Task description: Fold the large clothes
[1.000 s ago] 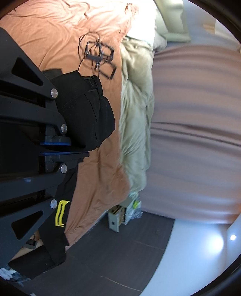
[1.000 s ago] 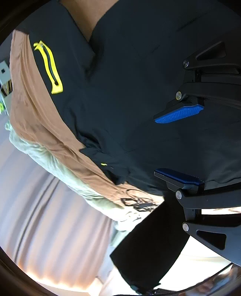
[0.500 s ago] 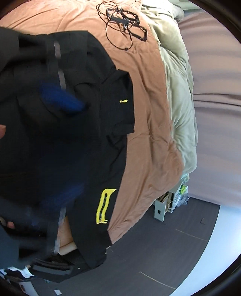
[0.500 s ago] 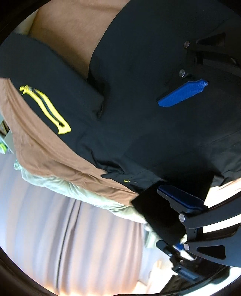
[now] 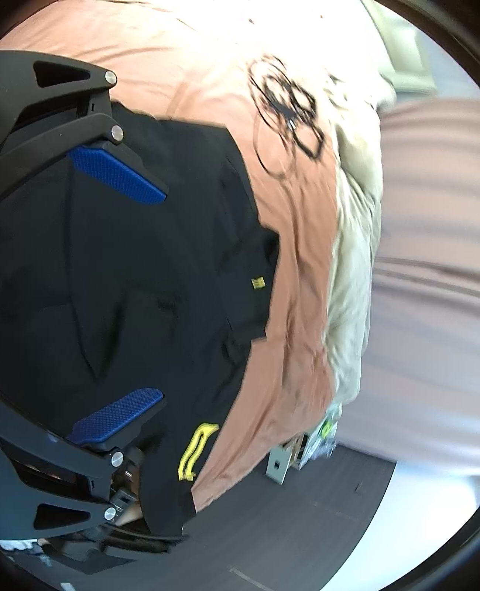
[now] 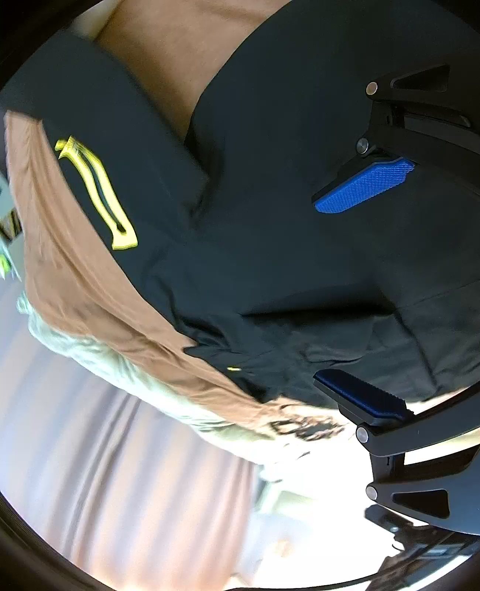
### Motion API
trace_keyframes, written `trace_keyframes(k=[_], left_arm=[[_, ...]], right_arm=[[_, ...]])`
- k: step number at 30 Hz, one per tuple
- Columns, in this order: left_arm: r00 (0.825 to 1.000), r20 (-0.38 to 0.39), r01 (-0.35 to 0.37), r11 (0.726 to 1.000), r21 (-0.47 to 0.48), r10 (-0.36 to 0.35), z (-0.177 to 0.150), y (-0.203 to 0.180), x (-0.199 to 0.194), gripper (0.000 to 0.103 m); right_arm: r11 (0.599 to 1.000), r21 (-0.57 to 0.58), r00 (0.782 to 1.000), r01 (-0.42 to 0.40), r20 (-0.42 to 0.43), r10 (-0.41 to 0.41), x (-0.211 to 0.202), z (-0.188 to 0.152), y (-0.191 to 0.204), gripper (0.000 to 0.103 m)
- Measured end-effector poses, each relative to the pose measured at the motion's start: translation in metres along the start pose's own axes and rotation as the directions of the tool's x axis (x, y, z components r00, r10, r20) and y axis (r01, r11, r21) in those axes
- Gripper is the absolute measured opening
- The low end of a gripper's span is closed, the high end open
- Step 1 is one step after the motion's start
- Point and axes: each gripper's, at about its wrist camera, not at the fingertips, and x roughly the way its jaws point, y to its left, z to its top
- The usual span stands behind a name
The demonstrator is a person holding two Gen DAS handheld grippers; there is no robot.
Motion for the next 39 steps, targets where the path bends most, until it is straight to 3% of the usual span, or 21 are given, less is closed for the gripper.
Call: trace_keyframes(k=[4, 8, 12, 14, 20, 24, 30, 33, 36, 38, 39], left_arm=[[0.999, 0.008, -0.051, 0.994, -0.097, 0.052, -0.031, 0.045, -0.012, 0.098], [0.991, -0.017, -0.136, 0.979, -0.155, 0.135, -0.055, 0.083, -0.005, 0.086], [0.992, -0.029, -0.129, 0.967, -0.221, 0.126, -0.075, 0.113, 0.011, 0.080], [0.990, -0.064, -0.134, 0.961, -0.240, 0.122, -0.082, 0.126, 0.024, 0.070], [0.977, -0.127, -0.199, 0.951, -0.237, 0.173, -0.087, 0.163, 0.041, 0.067], [0.963, -0.180, -0.241, 0.937, -0.253, 0.199, -0.100, 0.182, 0.052, 0.063], [0.953, -0.234, -0.251, 0.932, -0.260, 0.192, -0.112, 0.198, 0.067, 0.054], [0.950, -0.244, -0.259, 0.930, -0.261, 0.196, -0.114, 0.202, 0.072, 0.050], [0.949, -0.244, -0.263, 0.932, -0.249, 0.202, -0.114, 0.203, 0.077, 0.050], [0.949, -0.242, -0.264, 0.931, -0.253, 0.203, -0.114, 0.205, 0.078, 0.046], [0.950, -0.240, -0.263, 0.927, -0.266, 0.200, -0.114, 0.208, 0.078, 0.045]], right_arm=[[0.991, -0.134, 0.999, 0.025, -0.018, -0.028, 0.009, -0.010, 0.031, 0.087], [0.947, -0.307, 0.995, 0.094, -0.010, -0.102, 0.020, -0.026, 0.066, 0.087], [0.898, -0.418, 0.985, 0.139, -0.037, -0.169, 0.042, -0.046, 0.084, 0.087], [0.868, -0.465, 0.977, 0.176, -0.028, -0.214, 0.048, -0.052, 0.087, 0.087], [0.726, -0.602, 0.925, 0.333, 0.060, -0.375, 0.071, -0.068, 0.094, 0.087], [0.630, -0.642, 0.877, 0.437, 0.147, -0.457, 0.086, -0.072, 0.096, 0.087], [0.551, -0.663, 0.824, 0.507, 0.187, -0.534, 0.108, -0.070, 0.097, 0.087], [0.538, -0.669, 0.816, 0.513, 0.184, -0.549, 0.119, -0.071, 0.104, 0.087], [0.553, -0.676, 0.828, 0.487, 0.157, -0.538, 0.133, -0.071, 0.111, 0.087], [0.642, -0.641, 0.872, 0.422, 0.091, -0.482, 0.132, -0.062, 0.109, 0.087], [0.714, -0.593, 0.902, 0.372, 0.049, -0.429, 0.127, -0.053, 0.103, 0.087]])
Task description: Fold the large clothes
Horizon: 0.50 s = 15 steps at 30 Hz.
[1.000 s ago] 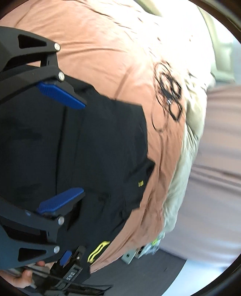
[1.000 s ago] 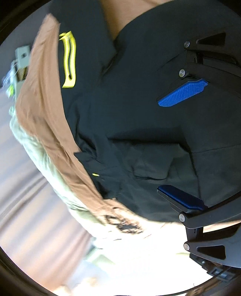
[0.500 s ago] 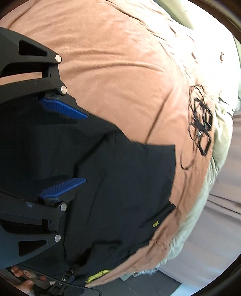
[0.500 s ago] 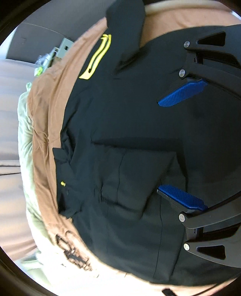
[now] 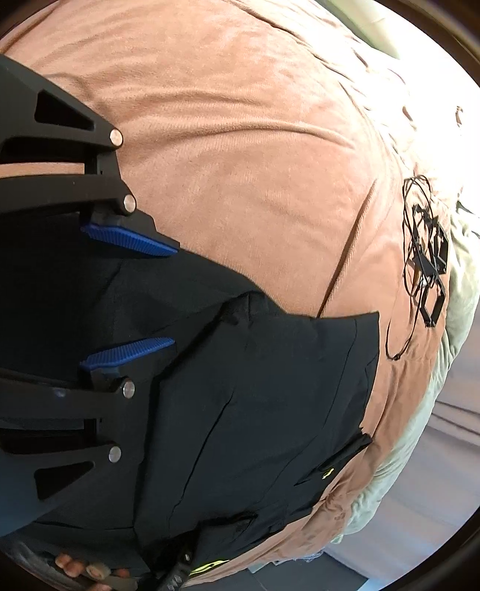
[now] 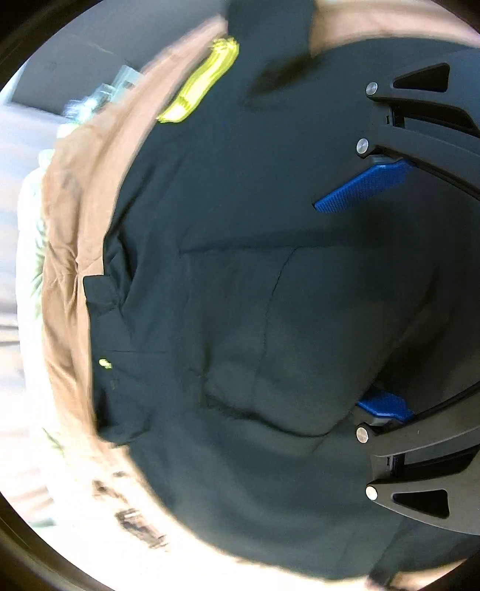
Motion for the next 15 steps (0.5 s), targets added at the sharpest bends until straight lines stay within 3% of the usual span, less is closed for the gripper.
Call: trace_keyframes(k=[3, 7, 10, 15], left_arm=[[1.000, 0.008, 0.017, 0.999, -0.052, -0.017, 0.005, 0.008, 0.002, 0.043], [1.000, 0.014, -0.001, 0.997, -0.071, 0.002, 0.005, 0.011, 0.003, 0.043], [1.000, 0.015, 0.003, 0.997, -0.082, -0.002, 0.005, 0.014, 0.002, 0.043], [0.999, 0.034, 0.003, 0.997, -0.074, 0.000, 0.004, 0.011, -0.007, 0.043]], right_arm=[[0.978, 0.179, 0.994, -0.111, 0.040, 0.105, -0.007, 0.003, -0.042, 0.087], [0.940, 0.321, 0.991, -0.117, 0.098, 0.090, -0.015, -0.002, -0.094, 0.084], [0.885, 0.423, 0.979, -0.196, 0.139, 0.150, -0.021, -0.009, -0.126, 0.073], [0.848, 0.463, 0.967, -0.256, 0.125, 0.224, -0.029, -0.024, -0.142, 0.067]])
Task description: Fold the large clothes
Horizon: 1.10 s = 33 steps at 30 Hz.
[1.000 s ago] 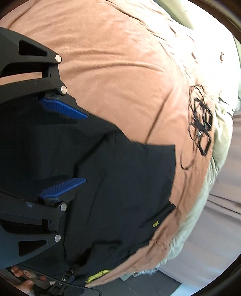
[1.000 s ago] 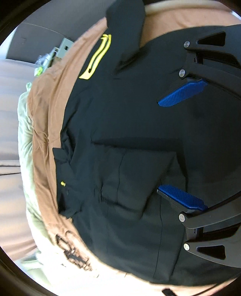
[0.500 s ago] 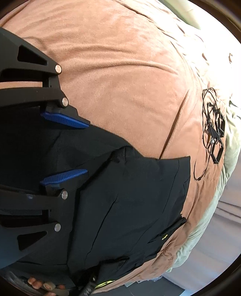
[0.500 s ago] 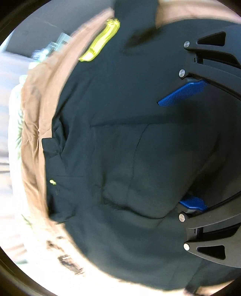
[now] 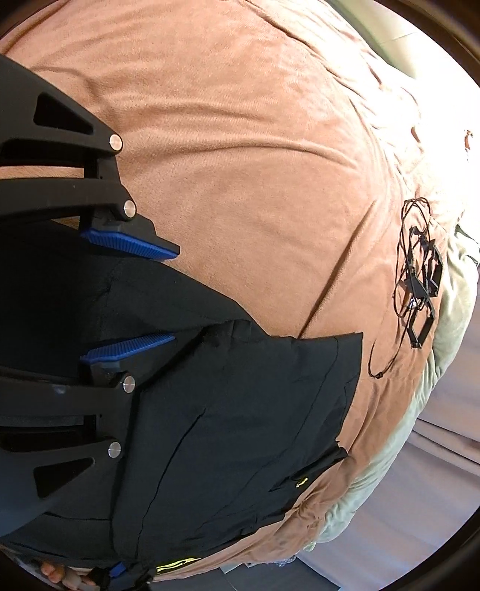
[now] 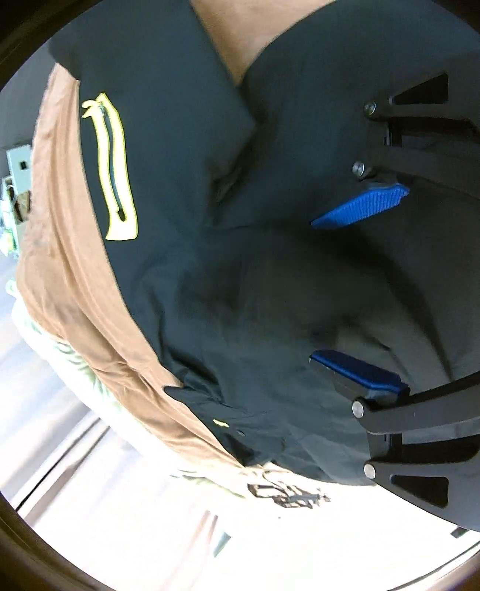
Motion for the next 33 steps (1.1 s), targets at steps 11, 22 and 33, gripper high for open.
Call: trace_keyframes(k=[11, 22, 33], left_arm=[[1.000, 0.006, 0.004, 1.000, 0.011, -0.004, -0.005, -0.002, -0.007, 0.043], [0.996, 0.062, 0.070, 0.998, -0.006, -0.069, 0.004, -0.010, -0.030, 0.043], [0.986, 0.077, 0.143, 0.987, 0.072, -0.148, -0.008, -0.031, -0.053, 0.081]], right_arm=[[0.998, 0.025, 0.996, -0.063, -0.059, 0.064, 0.015, -0.010, -0.014, 0.007], [0.997, 0.000, 0.996, -0.083, -0.036, 0.083, 0.020, 0.008, -0.019, 0.037], [0.998, 0.063, 0.985, 0.011, 0.171, -0.022, -0.086, 0.033, -0.081, 0.068]])
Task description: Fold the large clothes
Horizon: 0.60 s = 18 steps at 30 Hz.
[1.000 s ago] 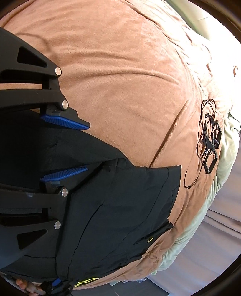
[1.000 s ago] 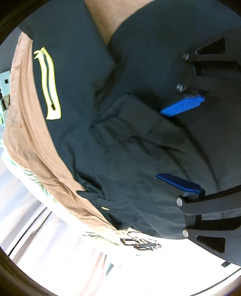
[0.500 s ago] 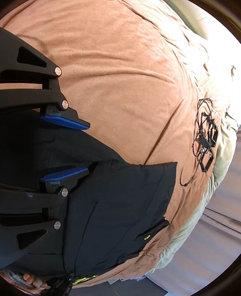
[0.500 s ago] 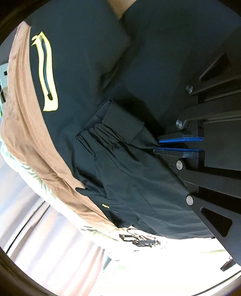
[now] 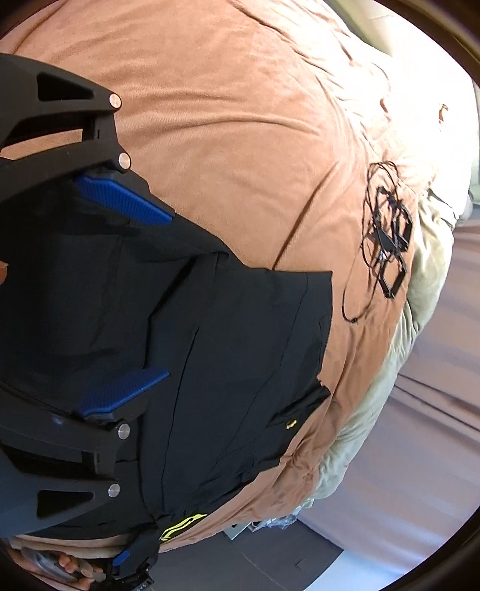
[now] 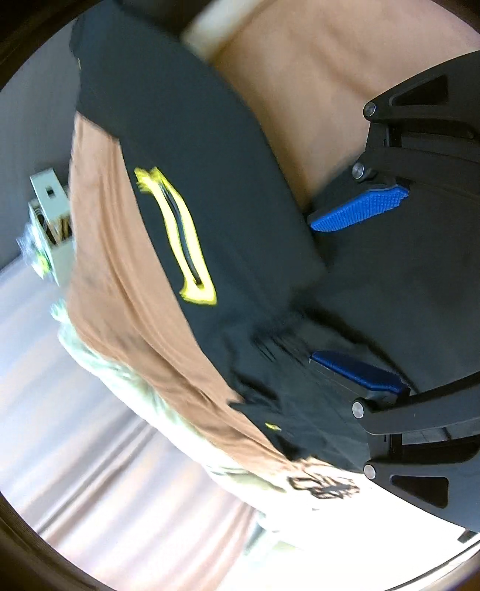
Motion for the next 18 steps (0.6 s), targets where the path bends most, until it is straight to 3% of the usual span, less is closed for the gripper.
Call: trace_keyframes(k=[4, 9, 14, 18], left_arm=[[0.999, 0.018, 0.041, 0.999, 0.000, -0.041, -0.001, -0.004, -0.008, 0.082], [0.999, 0.009, 0.053, 0.999, -0.005, -0.053, -0.003, -0.002, -0.009, 0.083], [0.999, 0.026, 0.039, 0.999, -0.002, -0.039, -0.003, 0.004, -0.016, 0.083], [0.999, 0.035, 0.021, 1.000, -0.017, -0.021, -0.003, 0.014, -0.019, 0.083]], right_arm=[[0.997, 0.067, 0.998, 0.039, 0.041, -0.042, -0.026, 0.013, -0.038, 0.068], [0.993, 0.070, 0.992, 0.091, 0.085, -0.097, -0.038, 0.033, -0.070, 0.068], [0.990, 0.101, 0.991, 0.096, 0.088, -0.105, -0.029, 0.050, -0.096, 0.068], [0.991, 0.088, 0.982, 0.100, 0.154, -0.113, -0.033, 0.065, -0.110, 0.065]])
